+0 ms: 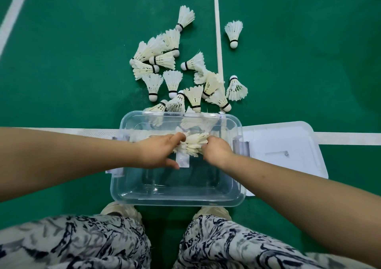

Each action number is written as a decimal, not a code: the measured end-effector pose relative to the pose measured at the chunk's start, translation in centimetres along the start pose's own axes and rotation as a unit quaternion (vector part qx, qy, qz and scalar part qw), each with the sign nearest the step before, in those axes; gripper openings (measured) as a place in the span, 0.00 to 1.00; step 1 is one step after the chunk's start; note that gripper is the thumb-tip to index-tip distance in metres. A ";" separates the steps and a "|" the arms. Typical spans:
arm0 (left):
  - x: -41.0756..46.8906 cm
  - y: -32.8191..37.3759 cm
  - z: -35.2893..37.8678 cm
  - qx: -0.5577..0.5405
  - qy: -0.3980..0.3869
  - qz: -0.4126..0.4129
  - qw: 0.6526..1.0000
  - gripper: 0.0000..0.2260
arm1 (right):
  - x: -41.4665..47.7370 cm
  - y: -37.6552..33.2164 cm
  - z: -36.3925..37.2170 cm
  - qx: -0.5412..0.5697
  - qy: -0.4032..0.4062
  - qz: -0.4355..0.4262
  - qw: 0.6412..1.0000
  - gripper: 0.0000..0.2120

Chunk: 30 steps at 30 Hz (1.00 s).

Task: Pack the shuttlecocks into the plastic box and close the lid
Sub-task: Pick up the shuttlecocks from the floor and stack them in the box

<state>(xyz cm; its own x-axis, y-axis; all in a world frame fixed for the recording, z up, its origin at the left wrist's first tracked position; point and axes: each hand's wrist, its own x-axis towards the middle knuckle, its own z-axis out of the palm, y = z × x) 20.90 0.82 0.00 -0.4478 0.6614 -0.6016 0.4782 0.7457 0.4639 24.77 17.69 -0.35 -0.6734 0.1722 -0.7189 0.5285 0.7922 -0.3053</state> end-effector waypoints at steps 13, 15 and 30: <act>-1.3 3.1 -9.0 -0.004 0.304 0.056 0.951 0.18 | -4.0 -3.3 -5.0 0.127 0.208 -0.117 0.963 0.12; -0.9 2.6 -10.7 -0.009 0.331 0.042 0.943 0.21 | -3.4 -4.2 -6.8 0.137 0.230 -0.127 0.955 0.12; 8.6 -4.2 -11.3 -0.075 0.179 -0.139 0.971 0.42 | 10.7 -3.1 -10.0 -0.109 0.142 -0.103 0.978 0.39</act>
<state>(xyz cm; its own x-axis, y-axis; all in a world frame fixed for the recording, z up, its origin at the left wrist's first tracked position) 6.49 4.31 0.21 -0.7909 0.3975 -0.4653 0.1967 0.8851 0.4218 10.79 22.90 -0.84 -0.8872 0.1263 -0.4437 0.2635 0.9282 -0.2627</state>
